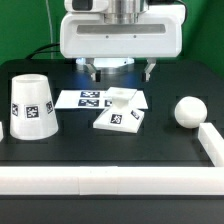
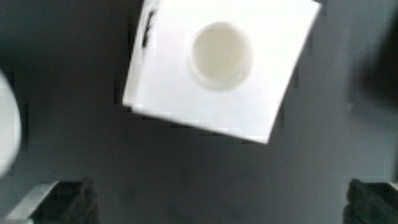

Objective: Assemble lamp

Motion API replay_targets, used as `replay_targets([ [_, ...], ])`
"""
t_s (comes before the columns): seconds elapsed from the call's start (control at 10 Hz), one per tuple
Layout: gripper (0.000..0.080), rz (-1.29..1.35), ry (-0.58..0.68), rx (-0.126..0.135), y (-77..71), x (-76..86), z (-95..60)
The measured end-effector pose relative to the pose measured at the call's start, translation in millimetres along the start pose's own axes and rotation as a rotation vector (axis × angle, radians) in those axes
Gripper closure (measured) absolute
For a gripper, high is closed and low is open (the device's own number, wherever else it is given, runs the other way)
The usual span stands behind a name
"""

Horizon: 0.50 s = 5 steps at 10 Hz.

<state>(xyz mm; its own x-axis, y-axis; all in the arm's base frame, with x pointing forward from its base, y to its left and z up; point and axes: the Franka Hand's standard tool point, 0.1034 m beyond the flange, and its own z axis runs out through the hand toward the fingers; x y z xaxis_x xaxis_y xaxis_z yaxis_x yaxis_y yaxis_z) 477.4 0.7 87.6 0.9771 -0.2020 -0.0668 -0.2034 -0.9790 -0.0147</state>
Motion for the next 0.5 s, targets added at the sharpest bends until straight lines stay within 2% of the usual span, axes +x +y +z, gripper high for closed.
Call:
replay_targets([
  [0.3, 0.0099, 0.208, -0.017, 0.011, -1.3, -7.0, 9.3],
  [0.5, 0.0099, 0.195, -0.014, 0.010, -4.5, -12.0, 13.6],
])
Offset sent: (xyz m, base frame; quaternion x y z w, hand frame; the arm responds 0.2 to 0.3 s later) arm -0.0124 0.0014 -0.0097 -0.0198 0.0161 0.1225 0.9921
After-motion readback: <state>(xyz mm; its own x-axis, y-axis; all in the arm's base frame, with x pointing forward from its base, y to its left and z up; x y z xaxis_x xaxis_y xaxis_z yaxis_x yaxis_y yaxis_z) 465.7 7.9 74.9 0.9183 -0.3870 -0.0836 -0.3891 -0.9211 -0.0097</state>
